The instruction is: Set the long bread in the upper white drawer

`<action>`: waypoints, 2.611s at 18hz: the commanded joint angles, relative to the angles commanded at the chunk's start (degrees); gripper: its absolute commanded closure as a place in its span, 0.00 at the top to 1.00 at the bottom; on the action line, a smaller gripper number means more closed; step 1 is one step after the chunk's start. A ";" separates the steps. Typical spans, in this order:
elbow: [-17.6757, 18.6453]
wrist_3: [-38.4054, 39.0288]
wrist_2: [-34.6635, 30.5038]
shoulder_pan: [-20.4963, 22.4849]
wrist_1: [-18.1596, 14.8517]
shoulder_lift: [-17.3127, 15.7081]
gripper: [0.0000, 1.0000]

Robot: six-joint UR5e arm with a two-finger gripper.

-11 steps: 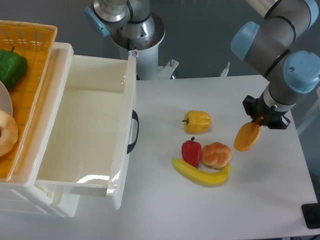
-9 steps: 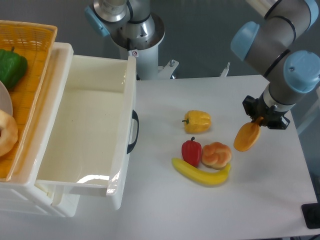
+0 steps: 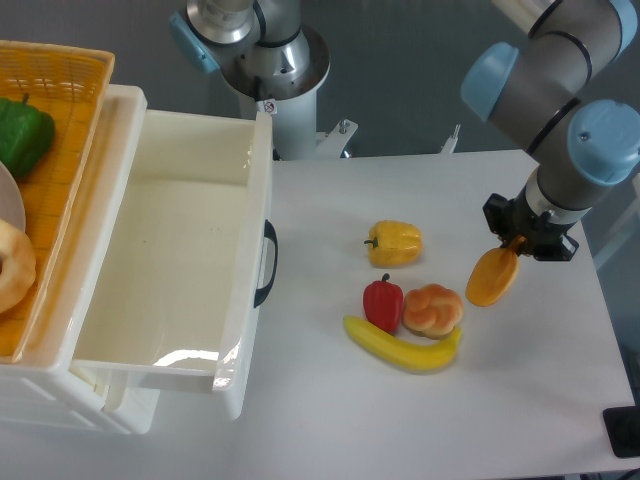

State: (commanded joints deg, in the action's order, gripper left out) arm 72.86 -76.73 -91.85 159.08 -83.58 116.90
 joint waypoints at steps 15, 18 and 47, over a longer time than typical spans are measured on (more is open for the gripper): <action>2.19 5.19 9.58 -1.05 -9.84 -10.73 0.00; 2.29 8.78 10.99 -3.07 -10.28 -12.66 0.00; 2.11 49.22 15.21 -30.50 -1.41 -15.92 0.00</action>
State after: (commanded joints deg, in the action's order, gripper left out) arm 74.97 -27.51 -76.64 128.59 -84.99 100.99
